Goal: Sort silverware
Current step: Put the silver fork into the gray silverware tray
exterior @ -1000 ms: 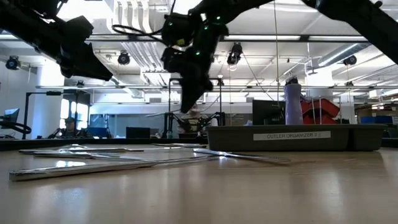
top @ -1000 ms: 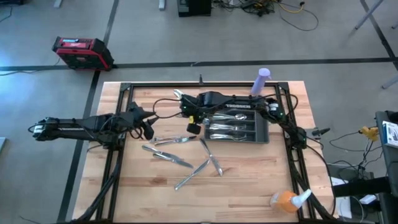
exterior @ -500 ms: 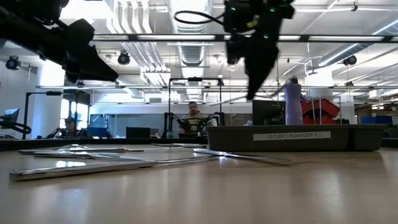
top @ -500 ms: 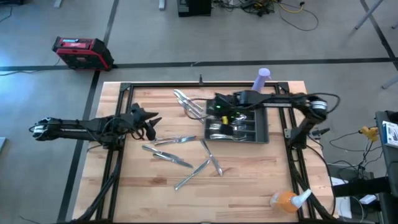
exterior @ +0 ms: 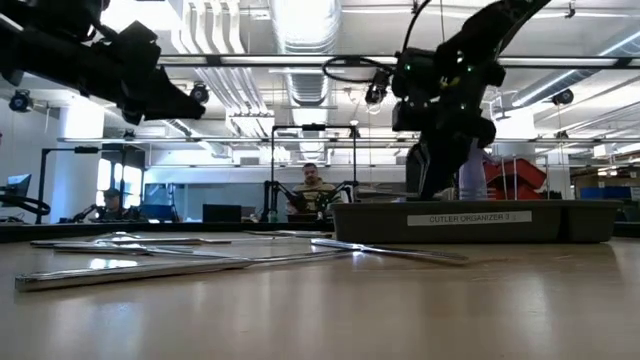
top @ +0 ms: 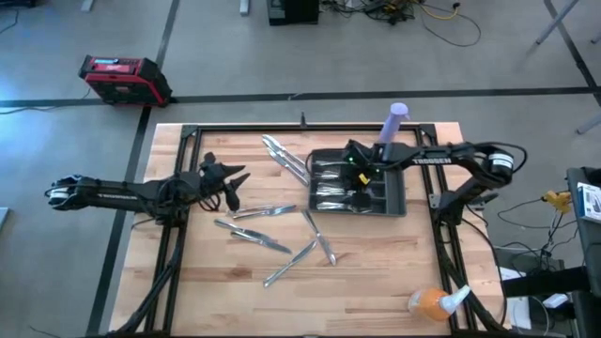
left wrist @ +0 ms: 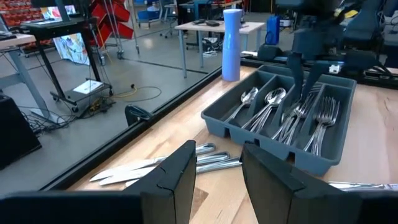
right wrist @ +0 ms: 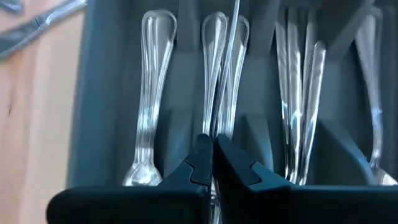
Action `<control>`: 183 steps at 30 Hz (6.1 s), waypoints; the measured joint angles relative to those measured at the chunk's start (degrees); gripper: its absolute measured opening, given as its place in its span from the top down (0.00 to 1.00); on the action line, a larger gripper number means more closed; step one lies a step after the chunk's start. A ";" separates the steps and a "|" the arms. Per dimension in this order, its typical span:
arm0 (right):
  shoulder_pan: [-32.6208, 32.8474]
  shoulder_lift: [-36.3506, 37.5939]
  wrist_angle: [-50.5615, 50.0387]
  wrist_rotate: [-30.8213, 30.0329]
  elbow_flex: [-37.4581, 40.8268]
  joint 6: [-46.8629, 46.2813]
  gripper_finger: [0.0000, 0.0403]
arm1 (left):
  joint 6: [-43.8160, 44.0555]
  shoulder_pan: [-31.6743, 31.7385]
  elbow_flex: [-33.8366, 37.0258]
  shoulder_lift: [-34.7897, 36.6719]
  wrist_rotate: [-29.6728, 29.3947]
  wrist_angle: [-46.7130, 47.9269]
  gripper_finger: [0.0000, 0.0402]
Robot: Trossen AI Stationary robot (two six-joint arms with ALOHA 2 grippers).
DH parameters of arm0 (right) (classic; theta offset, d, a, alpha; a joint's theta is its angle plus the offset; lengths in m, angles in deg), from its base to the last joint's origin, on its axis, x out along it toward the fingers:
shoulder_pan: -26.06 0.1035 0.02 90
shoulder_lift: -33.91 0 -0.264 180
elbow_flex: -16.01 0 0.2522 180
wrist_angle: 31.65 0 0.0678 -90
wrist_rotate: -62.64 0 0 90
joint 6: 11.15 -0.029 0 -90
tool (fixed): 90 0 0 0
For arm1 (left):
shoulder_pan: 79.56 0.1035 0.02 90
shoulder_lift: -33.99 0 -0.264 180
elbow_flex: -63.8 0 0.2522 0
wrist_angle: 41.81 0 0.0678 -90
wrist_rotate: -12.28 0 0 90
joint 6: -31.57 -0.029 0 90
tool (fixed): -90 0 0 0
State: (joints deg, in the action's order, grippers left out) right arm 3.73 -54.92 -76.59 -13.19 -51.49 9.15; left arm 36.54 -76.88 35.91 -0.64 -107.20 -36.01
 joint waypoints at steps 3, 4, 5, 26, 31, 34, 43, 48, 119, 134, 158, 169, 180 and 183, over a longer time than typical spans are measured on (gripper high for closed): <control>-1.26 -1.62 0.33 4.51 -0.20 2.14 1.00 | -0.02 0.00 0.00 -0.39 0.00 -0.23 0.71; -1.45 -2.26 0.45 5.56 -0.34 3.14 1.00 | -0.03 0.00 0.00 -0.54 0.00 -0.47 0.71; -1.59 -2.93 0.61 5.76 -0.53 3.76 1.00 | -0.14 0.00 0.00 -0.73 0.00 -0.91 0.71; -1.72 -9.24 0.49 2.30 -5.20 1.27 0.95 | -5.25 0.04 -0.09 -2.04 0.00 -6.46 0.71; -1.60 -9.24 -0.83 2.32 -6.29 1.14 0.82 | -5.46 0.04 -0.09 -2.04 0.00 -6.44 0.71; -1.59 -9.24 -2.85 2.30 -7.31 1.16 0.74 | -5.51 0.04 -0.09 -2.05 0.00 -6.44 0.71; -0.19 -9.23 -4.55 2.30 -9.52 0.42 0.64 | -5.03 0.04 -0.09 -2.30 0.02 -6.39 0.71; 0.80 -9.21 -4.45 0.30 -9.56 -0.23 0.67 | -4.06 0.02 -0.09 -2.50 3.04 -5.96 0.71; 12.36 -6.85 2.22 -5.33 -11.56 -14.77 1.00 | 32.83 -5.64 -18.64 -33.96 16.60 46.40 0.68; 12.64 -6.85 1.92 -5.31 -11.29 -14.39 1.00 | 34.45 -5.71 -17.86 -41.82 14.50 50.11 0.37; 18.19 -6.79 -0.05 -5.69 -11.61 -12.97 1.00 | 20.57 -6.44 -16.84 -40.81 14.31 31.55 1.00; 20.86 -5.87 16.71 -15.64 -7.42 -7.76 1.00 | 4.35 -6.56 -5.58 -29.15 13.23 -18.06 1.00; 20.86 -6.56 58.57 -14.99 -6.19 0.08 1.00 | -0.10 -6.60 5.27 -30.95 17.11 -56.13 1.00; 20.86 -7.31 60.23 -12.36 -7.70 0.75 1.00 | -1.57 -6.56 3.48 -32.85 17.97 -56.99 1.00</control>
State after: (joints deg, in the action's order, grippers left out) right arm 24.59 -62.22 -16.36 -25.55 -59.19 9.89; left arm 34.97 -83.44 39.39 -33.48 -89.23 -93.00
